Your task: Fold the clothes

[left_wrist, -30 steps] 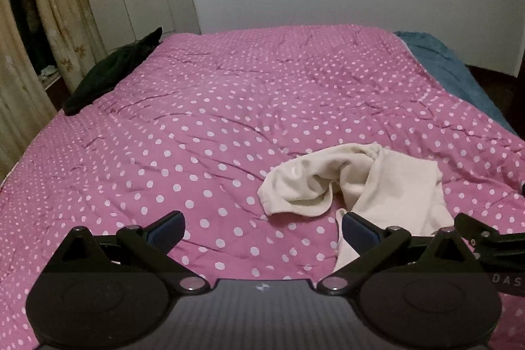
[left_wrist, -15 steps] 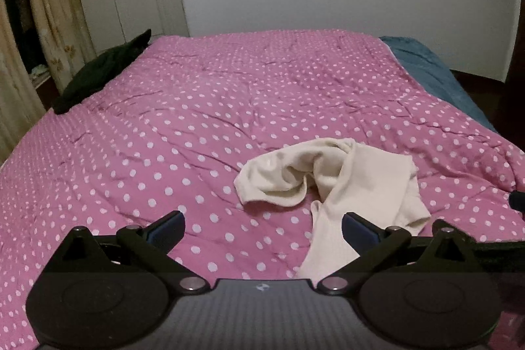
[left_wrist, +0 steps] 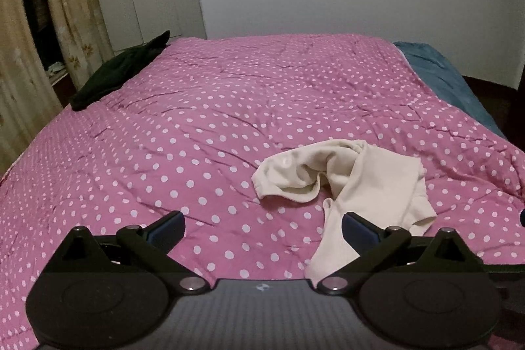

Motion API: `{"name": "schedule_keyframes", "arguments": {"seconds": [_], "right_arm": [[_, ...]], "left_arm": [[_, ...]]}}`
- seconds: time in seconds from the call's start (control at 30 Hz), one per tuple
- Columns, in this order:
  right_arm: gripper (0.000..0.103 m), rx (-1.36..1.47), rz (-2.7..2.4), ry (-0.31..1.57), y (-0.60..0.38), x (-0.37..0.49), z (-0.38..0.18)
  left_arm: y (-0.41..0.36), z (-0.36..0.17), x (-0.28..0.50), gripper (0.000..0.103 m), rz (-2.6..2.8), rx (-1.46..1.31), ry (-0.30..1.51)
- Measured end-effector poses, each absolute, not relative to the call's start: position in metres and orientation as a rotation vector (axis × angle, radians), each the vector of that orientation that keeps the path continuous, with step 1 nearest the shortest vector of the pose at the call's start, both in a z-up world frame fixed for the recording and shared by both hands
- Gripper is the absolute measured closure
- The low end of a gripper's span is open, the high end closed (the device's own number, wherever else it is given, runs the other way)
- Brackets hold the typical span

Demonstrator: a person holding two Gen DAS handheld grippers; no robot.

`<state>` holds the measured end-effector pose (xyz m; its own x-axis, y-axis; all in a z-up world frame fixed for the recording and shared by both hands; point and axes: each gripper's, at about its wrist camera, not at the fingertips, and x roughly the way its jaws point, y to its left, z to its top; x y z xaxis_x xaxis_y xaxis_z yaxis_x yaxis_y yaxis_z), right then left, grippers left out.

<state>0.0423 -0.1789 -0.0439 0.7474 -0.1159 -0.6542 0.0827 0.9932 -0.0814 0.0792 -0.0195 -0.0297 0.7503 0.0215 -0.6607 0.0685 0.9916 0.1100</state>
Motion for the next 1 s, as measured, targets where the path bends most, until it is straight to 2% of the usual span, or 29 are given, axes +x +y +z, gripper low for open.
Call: {"name": "schedule_keyframes", "arguments": {"seconds": [0.53, 1.0], "right_arm": [[0.000, -0.020, -0.097, 0.745, -0.179, 0.037, -0.056], [0.000, 0.002, -0.119, 0.693, -0.190, 0.011, -0.038]], "left_arm": [[-0.018, -0.042, 0.076, 0.000, -0.033, 0.111, 0.764], [-0.011, -0.018, 0.051, 0.000, 0.018, 0.100, 0.765]]}}
